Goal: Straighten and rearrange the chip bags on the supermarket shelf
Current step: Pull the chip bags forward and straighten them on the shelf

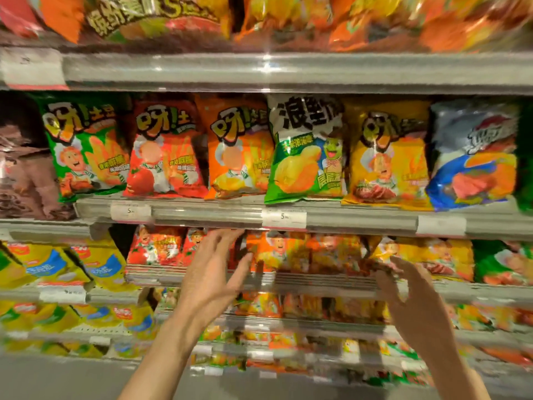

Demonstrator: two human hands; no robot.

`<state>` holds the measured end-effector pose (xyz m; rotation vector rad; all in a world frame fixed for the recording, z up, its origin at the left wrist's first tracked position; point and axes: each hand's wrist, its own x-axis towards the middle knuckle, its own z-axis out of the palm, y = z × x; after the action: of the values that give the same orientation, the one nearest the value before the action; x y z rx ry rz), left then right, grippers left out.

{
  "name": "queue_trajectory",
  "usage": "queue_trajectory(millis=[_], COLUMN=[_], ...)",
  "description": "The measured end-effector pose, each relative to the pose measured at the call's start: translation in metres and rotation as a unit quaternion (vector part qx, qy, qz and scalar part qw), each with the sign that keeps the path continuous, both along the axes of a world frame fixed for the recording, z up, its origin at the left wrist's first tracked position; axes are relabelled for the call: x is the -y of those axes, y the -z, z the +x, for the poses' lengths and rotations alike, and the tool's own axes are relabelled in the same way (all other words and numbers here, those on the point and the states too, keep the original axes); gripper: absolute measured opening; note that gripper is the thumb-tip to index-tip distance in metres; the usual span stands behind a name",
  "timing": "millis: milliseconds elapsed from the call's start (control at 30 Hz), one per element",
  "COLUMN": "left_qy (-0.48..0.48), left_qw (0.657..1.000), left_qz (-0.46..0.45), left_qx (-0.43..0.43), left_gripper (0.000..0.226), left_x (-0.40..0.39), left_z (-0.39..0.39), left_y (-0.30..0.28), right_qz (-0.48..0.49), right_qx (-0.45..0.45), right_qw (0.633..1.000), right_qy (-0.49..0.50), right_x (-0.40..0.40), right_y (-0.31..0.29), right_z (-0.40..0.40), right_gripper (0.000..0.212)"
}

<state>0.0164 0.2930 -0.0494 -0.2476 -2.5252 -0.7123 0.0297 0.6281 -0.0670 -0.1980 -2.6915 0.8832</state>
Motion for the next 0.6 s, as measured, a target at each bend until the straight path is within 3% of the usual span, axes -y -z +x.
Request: queue_trajectory(millis=[200, 367, 600], left_qy=[0.050, 0.085, 0.120], left_qw=[0.991, 0.977, 0.973], left_qz=[-0.078, -0.150, -0.133], left_qx=[-0.093, -0.126, -0.143], left_gripper=[0.035, 0.032, 0.036], left_x=[-0.014, -0.001, 0.009], left_z=[-0.039, -0.073, -0.087], left_y=[-0.027, -0.022, -0.016], right_qz=[0.098, 0.138, 0.194], right_qx=[-0.102, -0.154, -0.179], right_qw=[0.989, 0.966, 0.931], right_qy=[-0.046, -0.153, -0.251], right_x=[-0.019, 0.027, 0.079], right_y=[-0.028, -0.061, -0.055], right_z=[-0.026, -0.065, -0.093], right_gripper=[0.040, 0.030, 0.031])
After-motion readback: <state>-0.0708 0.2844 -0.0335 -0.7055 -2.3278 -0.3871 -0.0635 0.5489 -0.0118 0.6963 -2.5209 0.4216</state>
